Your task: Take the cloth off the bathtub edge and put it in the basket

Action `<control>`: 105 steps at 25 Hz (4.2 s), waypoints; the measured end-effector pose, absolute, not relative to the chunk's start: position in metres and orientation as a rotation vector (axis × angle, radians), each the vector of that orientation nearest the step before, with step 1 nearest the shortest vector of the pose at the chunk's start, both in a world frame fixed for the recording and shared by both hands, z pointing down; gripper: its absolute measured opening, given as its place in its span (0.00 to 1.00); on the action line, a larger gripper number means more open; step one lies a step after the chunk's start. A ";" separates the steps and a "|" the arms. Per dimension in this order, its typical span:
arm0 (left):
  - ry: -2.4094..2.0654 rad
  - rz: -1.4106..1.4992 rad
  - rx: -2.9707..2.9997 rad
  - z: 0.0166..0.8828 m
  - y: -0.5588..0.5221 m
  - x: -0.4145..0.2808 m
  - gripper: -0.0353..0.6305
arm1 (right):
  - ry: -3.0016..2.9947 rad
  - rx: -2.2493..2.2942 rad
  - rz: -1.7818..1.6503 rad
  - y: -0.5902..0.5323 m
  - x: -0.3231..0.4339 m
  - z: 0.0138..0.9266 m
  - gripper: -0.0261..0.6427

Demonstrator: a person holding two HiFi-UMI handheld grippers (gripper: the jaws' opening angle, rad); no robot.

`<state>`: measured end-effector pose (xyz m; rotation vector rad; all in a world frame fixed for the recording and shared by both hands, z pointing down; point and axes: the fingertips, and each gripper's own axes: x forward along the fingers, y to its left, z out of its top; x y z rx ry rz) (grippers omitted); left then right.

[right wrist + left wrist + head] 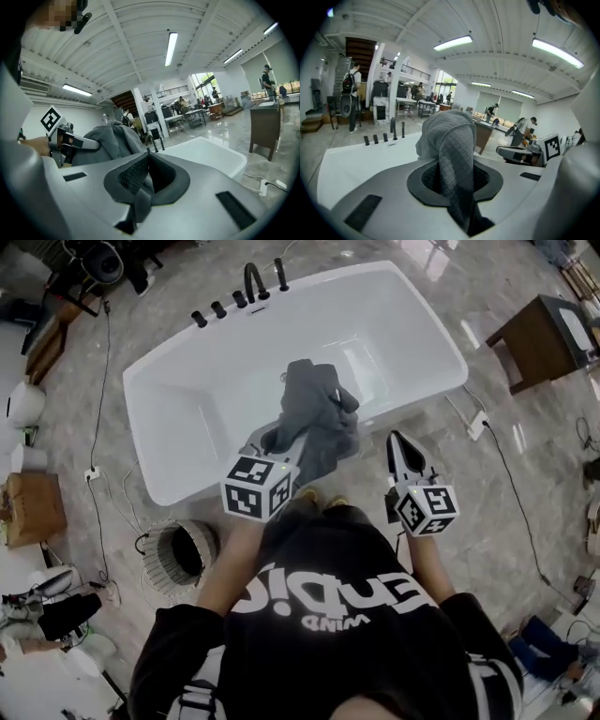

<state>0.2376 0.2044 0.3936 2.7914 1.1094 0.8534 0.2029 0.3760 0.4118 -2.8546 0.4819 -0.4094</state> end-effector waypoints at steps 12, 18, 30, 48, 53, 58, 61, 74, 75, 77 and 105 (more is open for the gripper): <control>0.338 0.795 2.860 0.392 0.047 0.192 0.18 | 1.190 -2.700 -0.483 0.224 0.253 0.418 0.06; -0.021 0.727 2.821 0.397 -0.046 0.142 0.18 | 1.511 -2.578 -0.511 0.117 0.241 0.420 0.06; -0.435 0.600 2.712 0.380 -0.192 0.026 0.18 | 1.930 -2.361 -0.541 -0.068 0.169 0.409 0.06; -1.003 0.466 2.516 0.377 -0.313 -0.147 0.18 | 2.538 -1.861 -0.561 -0.266 0.014 0.408 0.06; -1.123 0.417 2.447 0.376 -0.325 -0.187 0.18 | 2.654 -1.757 -0.564 -0.293 -0.021 0.407 0.06; -1.174 0.398 2.438 0.374 -0.337 -0.210 0.18 | 2.687 -1.694 -0.529 -0.314 -0.049 0.401 0.06; -1.199 0.375 2.435 0.370 -0.350 -0.216 0.18 | 2.711 -1.658 -0.507 -0.324 -0.058 0.396 0.06; -1.329 0.325 2.387 0.349 -0.454 -0.211 0.18 | 2.819 -1.475 -0.483 -0.445 -0.060 0.387 0.06; -1.340 0.321 2.382 0.348 -0.464 -0.210 0.18 | 2.829 -1.457 -0.478 -0.458 -0.060 0.386 0.06; -1.359 0.311 2.367 0.346 -0.483 -0.209 0.18 | 2.850 -1.422 -0.469 -0.483 -0.060 0.384 0.06; -1.341 0.356 2.195 0.409 -0.576 -0.237 0.18 | 2.919 -1.331 -0.591 -0.604 -0.105 0.415 0.06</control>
